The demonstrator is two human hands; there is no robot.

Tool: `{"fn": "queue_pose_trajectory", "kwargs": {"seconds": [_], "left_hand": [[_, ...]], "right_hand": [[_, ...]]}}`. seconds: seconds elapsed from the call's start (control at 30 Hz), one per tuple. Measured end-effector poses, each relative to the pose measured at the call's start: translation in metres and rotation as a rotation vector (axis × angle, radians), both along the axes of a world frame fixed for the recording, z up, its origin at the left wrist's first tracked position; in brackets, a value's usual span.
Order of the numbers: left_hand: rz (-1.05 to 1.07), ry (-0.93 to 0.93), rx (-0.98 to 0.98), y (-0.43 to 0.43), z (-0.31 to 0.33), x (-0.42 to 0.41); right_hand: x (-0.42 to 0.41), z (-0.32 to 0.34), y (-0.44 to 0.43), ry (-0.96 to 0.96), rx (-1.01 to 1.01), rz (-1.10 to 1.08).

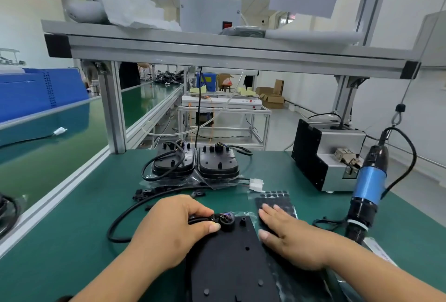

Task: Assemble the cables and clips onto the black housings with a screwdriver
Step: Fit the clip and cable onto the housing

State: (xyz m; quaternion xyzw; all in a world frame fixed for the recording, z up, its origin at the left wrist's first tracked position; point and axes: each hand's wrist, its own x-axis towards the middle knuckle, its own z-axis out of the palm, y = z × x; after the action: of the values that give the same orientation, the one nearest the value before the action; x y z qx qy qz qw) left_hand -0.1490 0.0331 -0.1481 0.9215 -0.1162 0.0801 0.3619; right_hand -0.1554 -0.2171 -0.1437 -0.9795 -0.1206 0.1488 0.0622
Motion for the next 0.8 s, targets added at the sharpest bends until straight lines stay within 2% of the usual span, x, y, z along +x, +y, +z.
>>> {"fn": "queue_pose_trajectory", "kwargs": {"seconds": [0.07, 0.13, 0.2, 0.23, 0.27, 0.3, 0.37, 0.47, 0.53, 0.63, 0.8], "left_hand": [[0.002, 0.000, -0.005, 0.000, 0.000, 0.000], [0.001, 0.000, 0.003, 0.000, 0.001, -0.001], [-0.004, 0.000, 0.015, -0.001, 0.002, -0.001], [-0.003, -0.001, 0.023, -0.001, 0.002, -0.001], [-0.002, -0.001, 0.029, -0.001, 0.002, -0.001], [0.000, 0.002, 0.032, -0.001, 0.003, -0.001], [0.001, 0.004, 0.035, -0.001, 0.003, -0.001], [0.007, 0.001, 0.043, -0.001, 0.003, -0.001], [0.005, 0.001, 0.045, -0.001, 0.003, -0.001], [0.004, -0.001, 0.037, -0.001, 0.003, -0.001], [0.001, 0.002, 0.046, -0.002, 0.003, -0.001]], "right_hand": [[0.000, 0.007, -0.011, -0.195, 0.137, -0.059], [-0.008, 0.027, -0.035, -0.603, 0.398, -0.221], [-0.013, 0.040, -0.077, -1.051, 0.673, -0.516], [-0.013, 0.042, -0.099, -1.169, 0.770, -0.701], [-0.012, 0.041, -0.117, -1.186, 0.865, -0.869], [-0.010, 0.034, -0.130, -1.124, 0.979, -0.999], [-0.002, 0.017, -0.139, -0.910, 1.144, -1.124], [0.007, 0.005, -0.129, -0.547, 1.434, -1.128], [0.008, 0.006, -0.121, -0.414, 1.563, -1.074], [0.011, 0.010, -0.115, -0.386, 1.673, -1.027], [-0.001, 0.029, -0.090, -0.549, 1.795, -0.913]]}}
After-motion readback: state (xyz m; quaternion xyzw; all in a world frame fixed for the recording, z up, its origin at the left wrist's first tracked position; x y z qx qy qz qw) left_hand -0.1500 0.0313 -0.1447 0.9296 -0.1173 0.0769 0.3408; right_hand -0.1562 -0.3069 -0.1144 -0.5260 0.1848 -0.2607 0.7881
